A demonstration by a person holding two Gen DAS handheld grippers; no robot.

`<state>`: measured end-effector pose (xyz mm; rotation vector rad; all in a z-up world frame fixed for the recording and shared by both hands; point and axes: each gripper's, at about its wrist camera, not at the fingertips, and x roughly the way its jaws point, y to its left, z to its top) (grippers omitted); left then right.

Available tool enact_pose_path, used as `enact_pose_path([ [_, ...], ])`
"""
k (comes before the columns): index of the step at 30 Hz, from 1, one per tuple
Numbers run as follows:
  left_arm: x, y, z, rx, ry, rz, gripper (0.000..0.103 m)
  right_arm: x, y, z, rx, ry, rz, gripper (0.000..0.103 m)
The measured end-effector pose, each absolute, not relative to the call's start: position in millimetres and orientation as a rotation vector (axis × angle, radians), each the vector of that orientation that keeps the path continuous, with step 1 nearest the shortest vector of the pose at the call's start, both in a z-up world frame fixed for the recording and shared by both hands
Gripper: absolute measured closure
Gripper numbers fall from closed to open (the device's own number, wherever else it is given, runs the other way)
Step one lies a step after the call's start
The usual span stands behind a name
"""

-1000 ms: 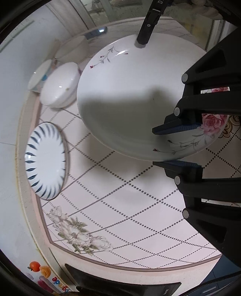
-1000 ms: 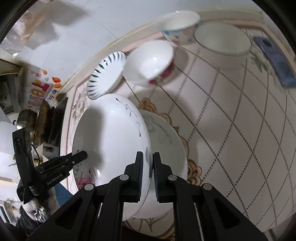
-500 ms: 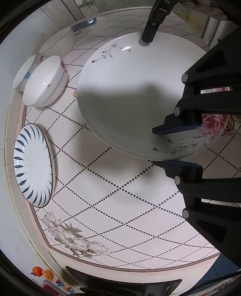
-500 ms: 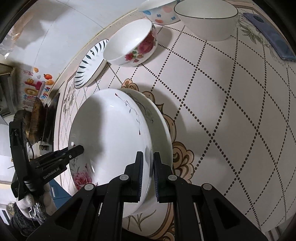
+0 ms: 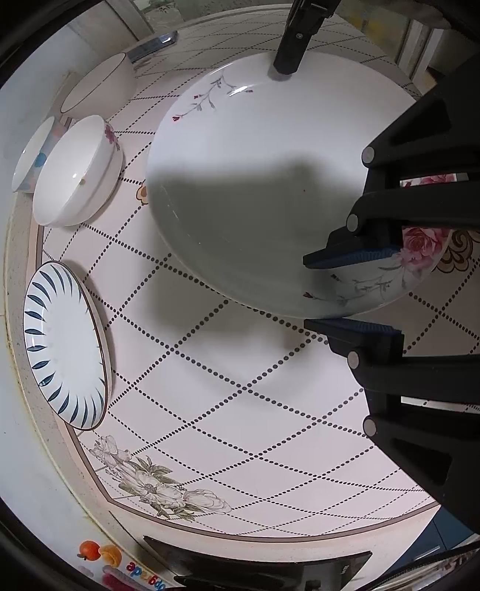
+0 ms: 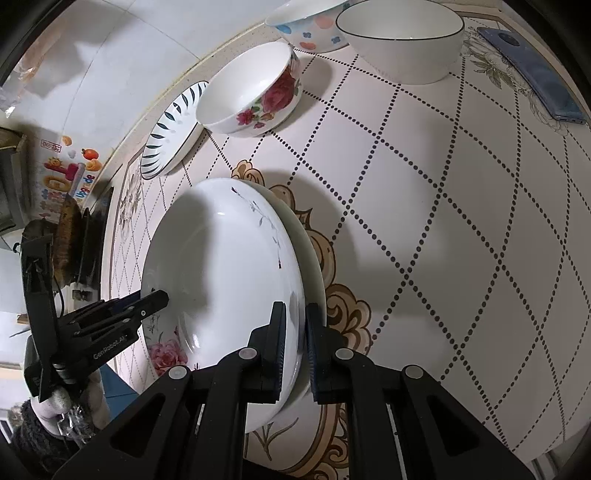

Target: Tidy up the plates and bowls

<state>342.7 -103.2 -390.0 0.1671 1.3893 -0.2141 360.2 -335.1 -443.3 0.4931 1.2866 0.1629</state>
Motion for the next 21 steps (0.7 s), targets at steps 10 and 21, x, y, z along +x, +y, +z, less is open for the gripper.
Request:
enact_pose_path([
  [10,343,-103,-389,0.176,1.394,-0.213,0.079,361,-337,-445,0.536,1.349,0.155,0.088],
  [21,351,-94,-382,0.16,1.406,-0.236,0.079,361,-342,-443,0.576,1.412,0.139,0.088],
])
